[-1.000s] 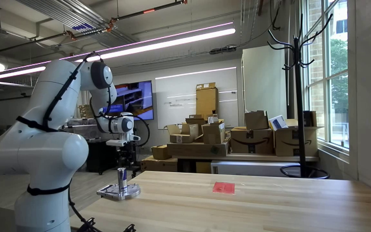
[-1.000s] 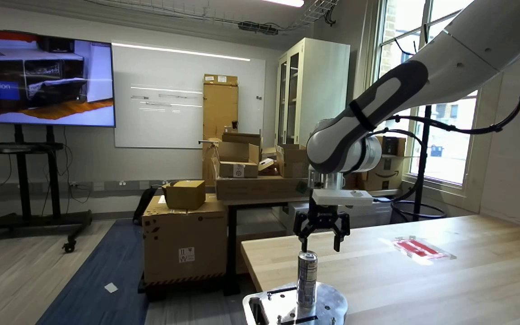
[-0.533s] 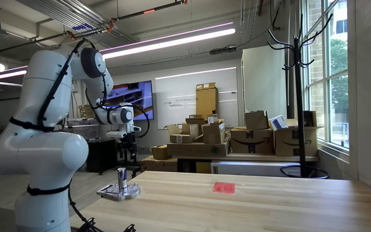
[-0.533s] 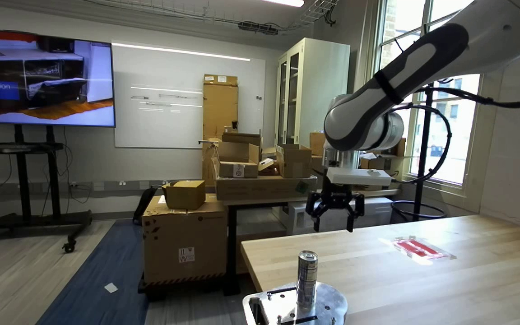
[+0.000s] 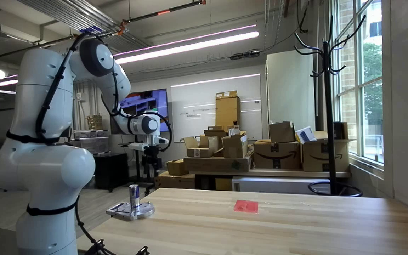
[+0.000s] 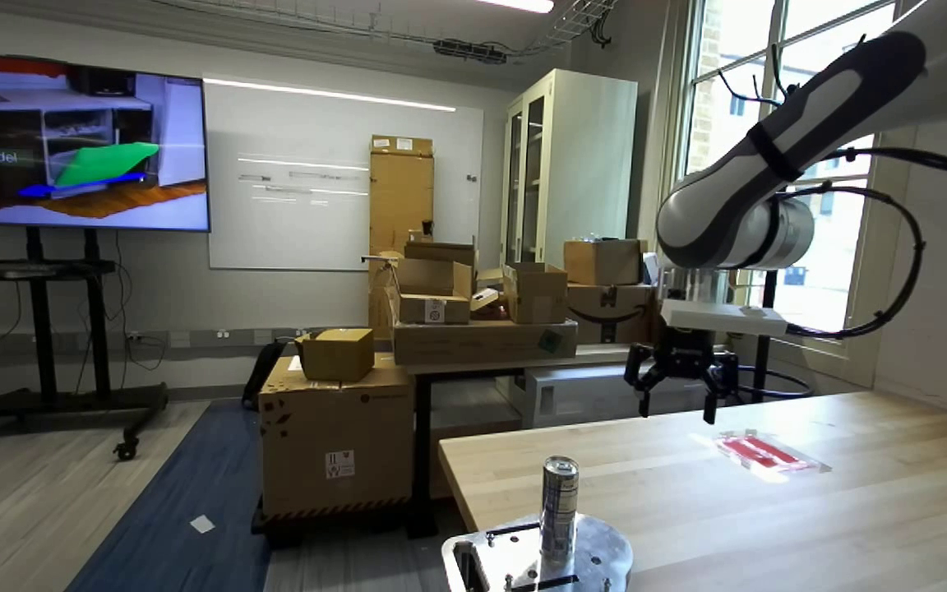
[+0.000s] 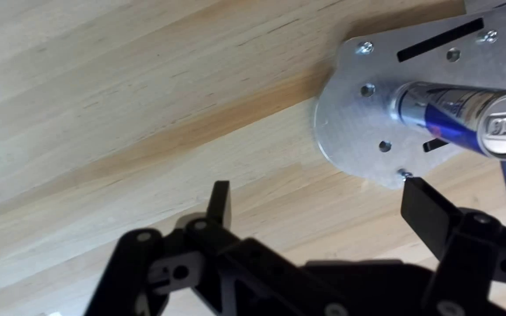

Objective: Move the can to the left

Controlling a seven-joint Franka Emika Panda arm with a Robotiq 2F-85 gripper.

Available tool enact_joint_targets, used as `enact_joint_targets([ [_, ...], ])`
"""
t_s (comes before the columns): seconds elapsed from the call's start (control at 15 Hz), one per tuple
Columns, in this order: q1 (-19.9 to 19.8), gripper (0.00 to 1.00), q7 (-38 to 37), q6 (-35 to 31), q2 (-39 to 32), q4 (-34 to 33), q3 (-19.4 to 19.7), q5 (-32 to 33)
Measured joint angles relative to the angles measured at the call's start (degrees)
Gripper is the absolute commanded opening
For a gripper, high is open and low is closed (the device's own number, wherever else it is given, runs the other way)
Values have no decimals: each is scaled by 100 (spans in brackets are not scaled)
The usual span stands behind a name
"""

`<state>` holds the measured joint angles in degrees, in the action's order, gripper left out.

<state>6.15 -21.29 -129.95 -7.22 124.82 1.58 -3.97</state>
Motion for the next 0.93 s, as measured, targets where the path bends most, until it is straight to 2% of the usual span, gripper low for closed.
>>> enact_joint_targets([
  [0.4,-476,100,0,1,362,195,276,-53],
  [0.93,-548,100,-26,16,395,196,292,-49],
])
